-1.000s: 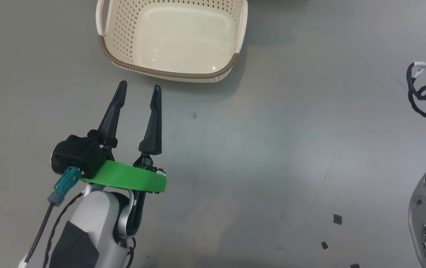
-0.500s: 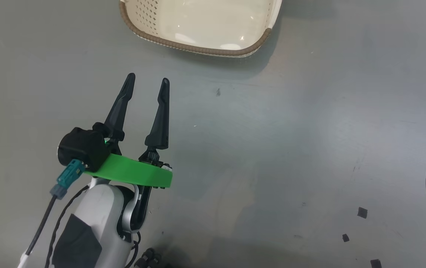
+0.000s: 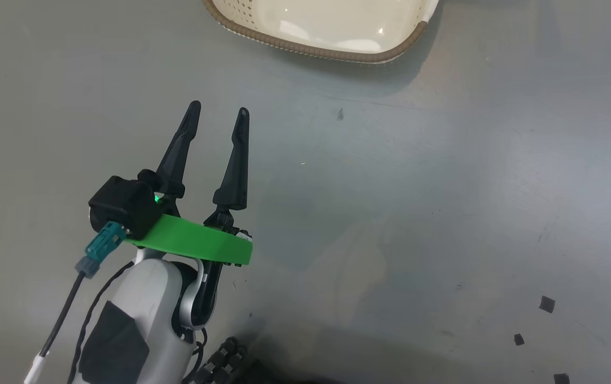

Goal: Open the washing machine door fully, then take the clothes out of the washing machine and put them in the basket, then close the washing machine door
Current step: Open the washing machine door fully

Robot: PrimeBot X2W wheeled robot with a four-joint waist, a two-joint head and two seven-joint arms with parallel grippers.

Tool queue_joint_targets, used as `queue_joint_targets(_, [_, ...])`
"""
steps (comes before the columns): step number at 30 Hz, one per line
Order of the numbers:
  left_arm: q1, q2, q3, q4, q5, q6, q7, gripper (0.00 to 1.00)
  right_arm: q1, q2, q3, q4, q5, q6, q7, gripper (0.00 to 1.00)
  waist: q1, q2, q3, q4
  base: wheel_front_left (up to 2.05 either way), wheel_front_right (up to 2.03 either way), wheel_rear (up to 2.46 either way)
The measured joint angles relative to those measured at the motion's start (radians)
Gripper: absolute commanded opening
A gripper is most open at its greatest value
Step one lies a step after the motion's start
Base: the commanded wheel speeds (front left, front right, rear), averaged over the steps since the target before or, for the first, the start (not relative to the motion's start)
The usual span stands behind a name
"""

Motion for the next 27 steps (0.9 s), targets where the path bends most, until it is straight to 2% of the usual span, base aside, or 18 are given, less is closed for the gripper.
queue_joint_targets(13, [-0.008,-0.002,-0.012,0.008,-0.026,0.000,0.000,1.00,-0.107,-0.012,-0.037,0.132,0.061,-0.001,0.041,0.00,0.0000,0.0000,0.021,0.033,0.00,0.00,0.00])
queue_joint_targets(27, [-0.011,-0.003,-0.015,0.011,-0.033,0.004,0.000,1.00,-0.177,-0.025,-0.041,0.216,0.095,-0.001,0.089,0.00,0.0000,0.0000,0.025,0.039,0.00,0.00,0.00])
